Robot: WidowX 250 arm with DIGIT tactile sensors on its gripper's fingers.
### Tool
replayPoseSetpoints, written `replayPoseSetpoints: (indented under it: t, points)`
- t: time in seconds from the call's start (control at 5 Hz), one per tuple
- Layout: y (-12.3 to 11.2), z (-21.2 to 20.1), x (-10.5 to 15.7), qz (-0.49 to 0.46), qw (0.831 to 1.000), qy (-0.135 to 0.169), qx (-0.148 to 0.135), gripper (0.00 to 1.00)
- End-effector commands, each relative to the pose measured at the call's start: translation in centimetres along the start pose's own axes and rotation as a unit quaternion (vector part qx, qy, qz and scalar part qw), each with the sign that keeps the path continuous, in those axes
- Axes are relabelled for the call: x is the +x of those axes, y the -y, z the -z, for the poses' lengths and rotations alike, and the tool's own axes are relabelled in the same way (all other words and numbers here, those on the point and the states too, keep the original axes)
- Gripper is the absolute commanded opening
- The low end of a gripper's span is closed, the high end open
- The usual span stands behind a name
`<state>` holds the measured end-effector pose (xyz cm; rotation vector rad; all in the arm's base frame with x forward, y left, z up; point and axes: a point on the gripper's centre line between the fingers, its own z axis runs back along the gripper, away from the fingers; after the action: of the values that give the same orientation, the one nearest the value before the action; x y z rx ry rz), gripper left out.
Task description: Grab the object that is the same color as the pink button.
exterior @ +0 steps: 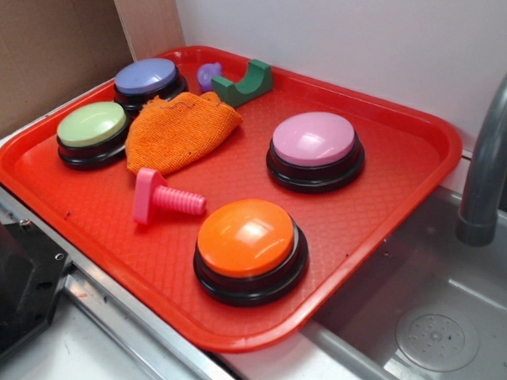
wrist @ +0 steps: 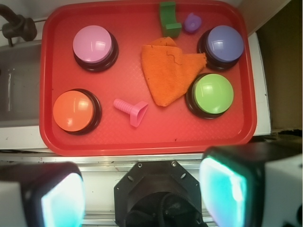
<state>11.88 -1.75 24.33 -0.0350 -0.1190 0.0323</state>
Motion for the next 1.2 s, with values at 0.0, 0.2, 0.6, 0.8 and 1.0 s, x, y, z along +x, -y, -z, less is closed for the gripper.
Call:
replayPoseSetpoints:
  t: [0.0, 0.2, 0.6, 0.8, 1.0]
  points:
    - [0.0, 0.0, 0.0, 0.000, 1.000, 0.000, 0.000, 1.00]
    - [-0.7, 2.0, 0.5, -0.029, 0.998, -0.029, -0.043, 1.00]
    - [-1.3, 7.4, 0.7, -0.135, 0.989, -0.045, -0.040, 1.00]
    - [-1.0, 10.8, 1.3, -0.151, 0.986, -0.061, -0.042, 1.00]
    - [-0.8, 14.3, 1.7, -0.159, 0.984, -0.058, -0.062, 1.00]
